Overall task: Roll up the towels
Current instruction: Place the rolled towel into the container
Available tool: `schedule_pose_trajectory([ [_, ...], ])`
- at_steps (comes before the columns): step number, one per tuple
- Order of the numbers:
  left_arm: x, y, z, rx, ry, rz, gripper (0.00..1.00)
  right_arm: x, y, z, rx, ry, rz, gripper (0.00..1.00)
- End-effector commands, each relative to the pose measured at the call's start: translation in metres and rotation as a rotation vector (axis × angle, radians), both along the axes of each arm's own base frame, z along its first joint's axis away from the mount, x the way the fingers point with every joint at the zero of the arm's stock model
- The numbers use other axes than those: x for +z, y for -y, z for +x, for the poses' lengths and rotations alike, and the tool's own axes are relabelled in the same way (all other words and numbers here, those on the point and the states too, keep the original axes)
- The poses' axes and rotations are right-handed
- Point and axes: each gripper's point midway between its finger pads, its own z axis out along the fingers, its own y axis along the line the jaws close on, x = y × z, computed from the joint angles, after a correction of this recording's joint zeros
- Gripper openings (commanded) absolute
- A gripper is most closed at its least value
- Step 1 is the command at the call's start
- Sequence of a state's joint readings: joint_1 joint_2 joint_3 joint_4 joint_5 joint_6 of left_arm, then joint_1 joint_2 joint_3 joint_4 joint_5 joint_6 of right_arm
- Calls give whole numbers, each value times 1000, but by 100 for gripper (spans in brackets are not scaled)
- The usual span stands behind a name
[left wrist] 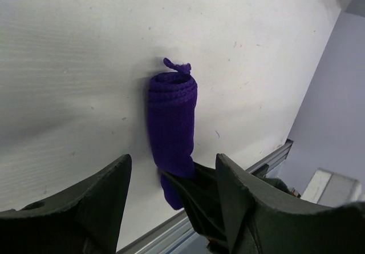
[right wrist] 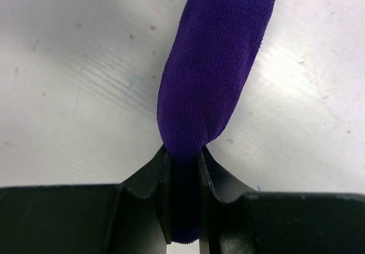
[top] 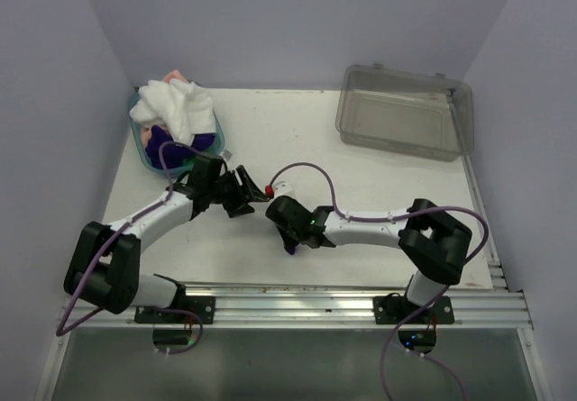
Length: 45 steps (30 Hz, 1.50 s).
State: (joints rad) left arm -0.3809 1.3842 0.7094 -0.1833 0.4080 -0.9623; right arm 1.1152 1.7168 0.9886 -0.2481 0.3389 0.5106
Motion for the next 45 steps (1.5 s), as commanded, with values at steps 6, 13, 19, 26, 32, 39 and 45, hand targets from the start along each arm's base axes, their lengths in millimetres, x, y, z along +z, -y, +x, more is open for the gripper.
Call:
schedule_pose_trajectory([
  [6, 55, -28, 25, -13, 145, -3, 64, 96, -18, 50, 33, 47, 227, 0],
  [13, 70, -27, 30, -37, 181, -10, 64, 154, 6, 102, -25, 62, 280, 0],
  [19, 66, -25, 30, -63, 164, -4, 64, 196, 64, 163, -260, 124, 339, 0],
  [26, 62, -25, 29, -59, 145, -6, 64, 222, 166, 228, -741, 202, 468, 0],
  [32, 62, -25, 31, -49, 135, -4, 64, 221, 239, 278, -1081, 255, 557, 0],
  [39, 57, -25, 36, -47, 133, 6, 64, 217, 311, 343, -1356, 349, 662, 0],
  [45, 53, -21, 41, -71, 127, -3, 64, 195, 347, 389, -1536, 435, 693, 0],
])
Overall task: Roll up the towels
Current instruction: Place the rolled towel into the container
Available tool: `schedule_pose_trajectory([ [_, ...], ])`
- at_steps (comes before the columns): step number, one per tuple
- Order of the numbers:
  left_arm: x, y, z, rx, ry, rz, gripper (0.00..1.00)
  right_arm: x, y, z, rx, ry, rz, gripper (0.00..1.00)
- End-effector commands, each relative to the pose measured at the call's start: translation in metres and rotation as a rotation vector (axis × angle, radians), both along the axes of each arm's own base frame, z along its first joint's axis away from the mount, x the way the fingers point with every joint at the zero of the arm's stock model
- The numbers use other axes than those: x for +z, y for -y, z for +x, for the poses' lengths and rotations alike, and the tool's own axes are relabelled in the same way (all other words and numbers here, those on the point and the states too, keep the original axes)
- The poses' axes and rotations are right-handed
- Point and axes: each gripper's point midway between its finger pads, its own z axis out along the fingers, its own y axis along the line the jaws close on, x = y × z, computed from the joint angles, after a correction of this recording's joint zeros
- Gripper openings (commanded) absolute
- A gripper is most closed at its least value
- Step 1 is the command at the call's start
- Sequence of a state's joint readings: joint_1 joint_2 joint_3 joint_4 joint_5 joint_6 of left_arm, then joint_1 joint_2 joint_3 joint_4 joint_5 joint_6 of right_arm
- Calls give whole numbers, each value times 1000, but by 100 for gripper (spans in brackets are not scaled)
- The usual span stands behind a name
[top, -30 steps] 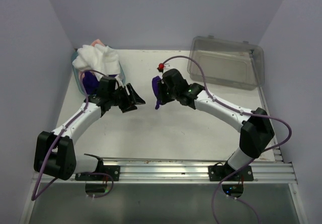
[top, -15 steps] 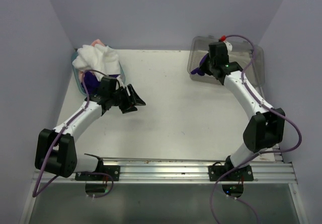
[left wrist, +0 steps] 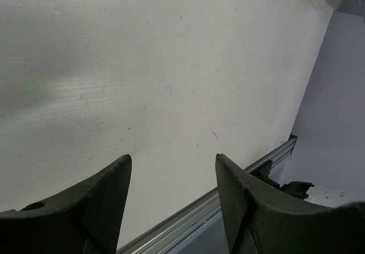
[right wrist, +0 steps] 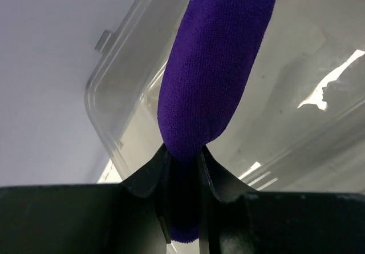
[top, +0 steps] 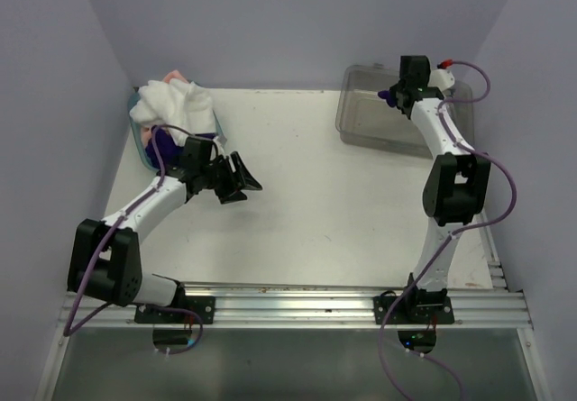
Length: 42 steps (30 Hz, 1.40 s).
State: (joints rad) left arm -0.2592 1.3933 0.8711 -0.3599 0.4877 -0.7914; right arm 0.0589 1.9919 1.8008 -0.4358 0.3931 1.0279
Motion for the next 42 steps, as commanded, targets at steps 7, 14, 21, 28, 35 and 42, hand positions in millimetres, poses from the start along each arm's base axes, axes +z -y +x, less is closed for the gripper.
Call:
schedule_pose_trajectory([
  [7, 13, 5, 23, -47, 51, 1, 64, -7, 48, 68, -259, 129, -31, 0],
  [14, 6, 7, 30, -41, 17, 8, 64, -38, 68, 92, -268, 115, -88, 0],
  [21, 4, 9, 34, -27, -6, 3, 64, -79, 119, 94, -338, 74, -59, 0],
  [28, -3, 10, 36, -24, -33, 6, 64, -107, 139, 96, -363, 59, -37, 0],
  [35, -3, 14, 40, -28, -38, 13, 64, -127, 148, 100, -383, 65, 6, 0],
  [42, -7, 18, 41, -42, -53, 22, 64, -142, 151, 109, -454, 126, 98, 0],
])
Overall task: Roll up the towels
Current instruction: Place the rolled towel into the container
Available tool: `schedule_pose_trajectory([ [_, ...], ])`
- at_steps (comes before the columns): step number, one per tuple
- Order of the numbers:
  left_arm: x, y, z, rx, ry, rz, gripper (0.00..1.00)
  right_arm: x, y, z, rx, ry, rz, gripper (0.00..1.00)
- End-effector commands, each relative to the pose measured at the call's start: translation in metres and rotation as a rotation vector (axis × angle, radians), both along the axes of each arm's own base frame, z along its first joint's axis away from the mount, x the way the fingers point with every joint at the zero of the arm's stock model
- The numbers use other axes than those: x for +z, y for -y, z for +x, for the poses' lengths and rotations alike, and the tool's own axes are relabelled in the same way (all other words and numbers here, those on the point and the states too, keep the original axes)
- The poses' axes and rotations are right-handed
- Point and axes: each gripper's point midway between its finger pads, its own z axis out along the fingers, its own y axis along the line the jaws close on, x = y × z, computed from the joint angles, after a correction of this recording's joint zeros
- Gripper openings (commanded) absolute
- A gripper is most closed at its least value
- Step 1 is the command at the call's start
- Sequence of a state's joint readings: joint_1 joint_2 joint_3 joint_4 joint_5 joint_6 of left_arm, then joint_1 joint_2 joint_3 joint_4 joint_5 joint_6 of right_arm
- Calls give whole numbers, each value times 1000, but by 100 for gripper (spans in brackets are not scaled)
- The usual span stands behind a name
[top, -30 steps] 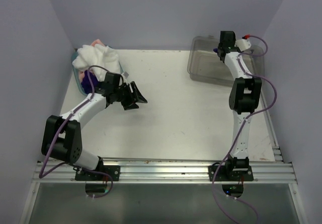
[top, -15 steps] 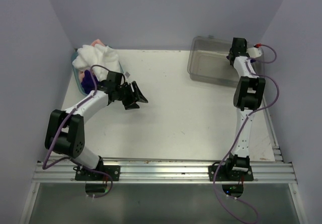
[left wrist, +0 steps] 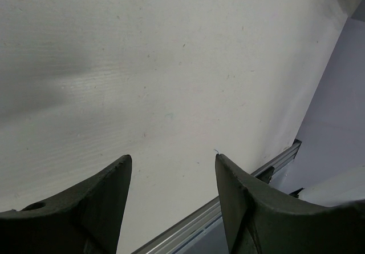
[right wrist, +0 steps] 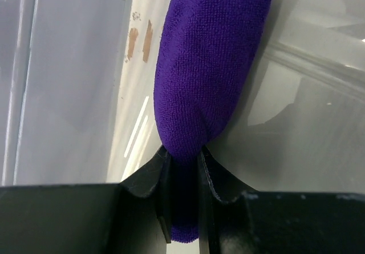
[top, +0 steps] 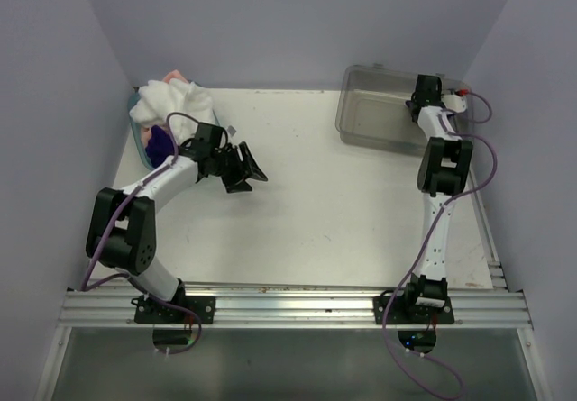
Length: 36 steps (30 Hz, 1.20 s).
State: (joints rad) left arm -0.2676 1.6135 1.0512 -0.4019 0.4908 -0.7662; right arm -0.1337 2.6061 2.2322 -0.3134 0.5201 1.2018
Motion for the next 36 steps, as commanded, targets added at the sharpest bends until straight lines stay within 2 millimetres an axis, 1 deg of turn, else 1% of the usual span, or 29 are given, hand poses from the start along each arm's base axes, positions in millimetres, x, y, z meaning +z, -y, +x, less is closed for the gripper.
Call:
schedule_pose_trajectory([
  [1, 8, 7, 6, -18, 12, -7, 64, 11, 10, 16, -74, 117, 36, 2],
  [2, 8, 7, 5, -19, 9, -5, 64, 10, 11, 18, -77, 121, 37, 6],
  [3, 8, 9, 5, -25, 8, -2, 64, 9, 13, 19, -79, 123, 38, 16],
  [5, 7, 11, 4, -28, 6, 2, 64, 6, 12, 21, -65, 130, 50, 27],
  [6, 7, 11, 3, -31, 6, 4, 64, 8, 12, 22, -59, 139, 55, 34],
  [8, 5, 15, 2, -36, 1, 5, 64, 13, 11, 24, -41, 160, 54, 39],
  [9, 5, 16, 1, -36, 1, 6, 64, 12, 8, 22, -20, 153, 55, 44],
  [10, 4, 19, 0, -44, 2, 7, 64, 14, 7, 23, -12, 165, 56, 46],
  [11, 5, 22, -1, -49, 4, 6, 64, 7, 5, 19, -7, 151, 63, 49],
  [12, 4, 24, -2, -54, 4, 7, 64, 6, 2, 18, 7, 152, 75, 53],
  [13, 4, 28, -4, -65, 4, 6, 64, 15, 1, 21, 21, 179, 80, 55],
  [14, 4, 30, -5, -69, 7, 5, 64, 14, 0, 20, 31, 180, 86, 55],
  [15, 4, 31, -6, -73, 8, 7, 64, 8, -1, 16, 34, 165, 94, 58],
  [16, 4, 34, -7, -80, 8, 8, 64, 17, -4, 17, 49, 181, 100, 58],
  [17, 5, 35, -8, -83, 12, 9, 64, 17, -5, 16, 52, 184, 104, 59],
  [18, 6, 35, -8, -82, 17, 10, 64, 10, -5, 11, 51, 172, 110, 59],
  [19, 6, 36, -9, -85, 20, 14, 64, 16, -6, 11, 58, 188, 115, 61],
  [21, 9, 37, -12, -90, 26, 16, 64, 13, -4, 8, 64, 188, 130, 62],
  [23, 8, 37, -14, -90, 28, 20, 64, 16, -4, 7, 81, 192, 144, 63],
  [24, 11, 38, -15, -90, 37, 18, 64, 13, 0, 5, 79, 185, 150, 63],
  [25, 11, 38, -16, -88, 38, 17, 64, 16, 1, 7, 87, 203, 152, 63],
  [26, 10, 38, -18, -87, 35, 17, 64, 15, -1, 9, 105, 209, 161, 63],
  [32, 9, 38, -26, -87, 36, 15, 64, 12, 6, 18, 124, 226, 180, 64],
  [33, 9, 38, -26, -86, 38, 16, 64, 16, 8, 21, 129, 236, 180, 64],
  [36, 10, 38, -27, -86, 38, 18, 64, 11, 10, 24, 137, 250, 200, 65],
])
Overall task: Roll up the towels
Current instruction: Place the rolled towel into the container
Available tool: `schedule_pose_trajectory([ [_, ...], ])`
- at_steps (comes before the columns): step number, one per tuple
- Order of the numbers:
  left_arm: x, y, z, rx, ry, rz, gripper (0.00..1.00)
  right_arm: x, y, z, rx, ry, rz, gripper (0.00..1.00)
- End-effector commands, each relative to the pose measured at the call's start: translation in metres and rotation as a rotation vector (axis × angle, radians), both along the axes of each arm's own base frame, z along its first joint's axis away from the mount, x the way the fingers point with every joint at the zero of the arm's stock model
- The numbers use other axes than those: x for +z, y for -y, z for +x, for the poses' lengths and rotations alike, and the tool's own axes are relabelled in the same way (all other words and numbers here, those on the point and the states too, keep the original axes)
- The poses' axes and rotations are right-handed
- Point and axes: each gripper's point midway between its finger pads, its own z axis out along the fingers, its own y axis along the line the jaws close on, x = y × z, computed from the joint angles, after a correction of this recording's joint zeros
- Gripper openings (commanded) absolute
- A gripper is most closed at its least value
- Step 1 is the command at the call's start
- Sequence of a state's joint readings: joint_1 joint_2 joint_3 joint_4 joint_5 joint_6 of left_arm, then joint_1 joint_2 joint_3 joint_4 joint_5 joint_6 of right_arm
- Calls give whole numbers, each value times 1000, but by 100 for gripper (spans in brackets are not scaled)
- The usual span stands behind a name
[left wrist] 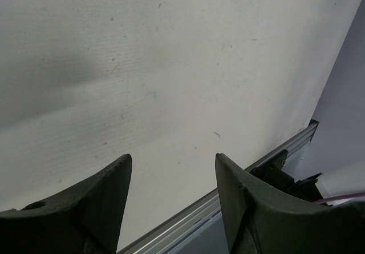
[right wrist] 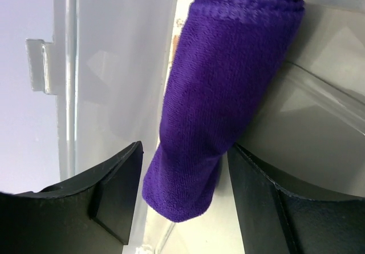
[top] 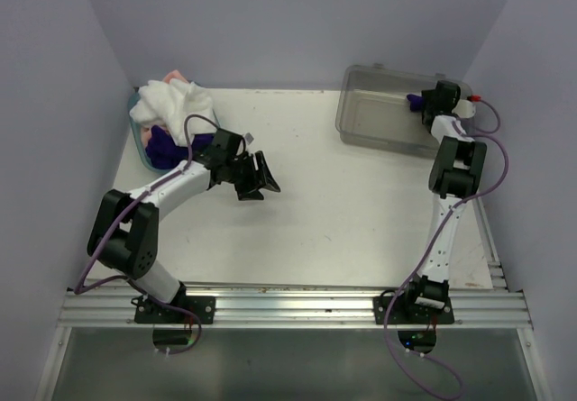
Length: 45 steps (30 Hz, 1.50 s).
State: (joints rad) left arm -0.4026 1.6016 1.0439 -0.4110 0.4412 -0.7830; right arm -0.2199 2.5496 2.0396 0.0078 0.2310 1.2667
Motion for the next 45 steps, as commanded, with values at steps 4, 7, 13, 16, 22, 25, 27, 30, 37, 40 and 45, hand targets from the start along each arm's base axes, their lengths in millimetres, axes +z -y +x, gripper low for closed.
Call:
schedule_pose_trajectory([
  [4, 12, 3, 1, 8, 35, -17, 64, 6, 0, 16, 45, 65, 22, 67],
  [7, 12, 4, 1, 7, 35, -17, 64, 7, 1, 20, 56, 66, 28, 67],
  [13, 13, 7, 4, -2, 37, -22, 64, 1, 1, 4, 40, 40, 42, 67],
  [16, 15, 8, 4, -7, 46, -24, 64, 1, 2, -14, 0, 14, 46, 67],
  [22, 19, 8, 1, -16, 58, -27, 68, 16, -4, -37, 8, 39, 55, 70],
  [25, 21, 7, -3, -19, 65, -31, 72, 27, -7, -41, 37, 49, 47, 73],
  [27, 26, 6, -5, -17, 81, -37, 73, 35, -10, -43, 60, 55, 35, 74],
  [30, 30, 5, -9, -20, 99, -46, 80, 52, -14, -48, 86, 75, 13, 75],
  [37, 43, 5, -10, -41, 150, -52, 92, 117, -48, -43, 307, 171, -75, 74],
  [40, 58, 1, -5, -45, 197, -29, 94, 159, -77, -45, 451, 167, -246, 75],
  [45, 80, -9, 10, -29, 271, 30, 97, 188, -126, -62, 631, 110, -392, 75],
])
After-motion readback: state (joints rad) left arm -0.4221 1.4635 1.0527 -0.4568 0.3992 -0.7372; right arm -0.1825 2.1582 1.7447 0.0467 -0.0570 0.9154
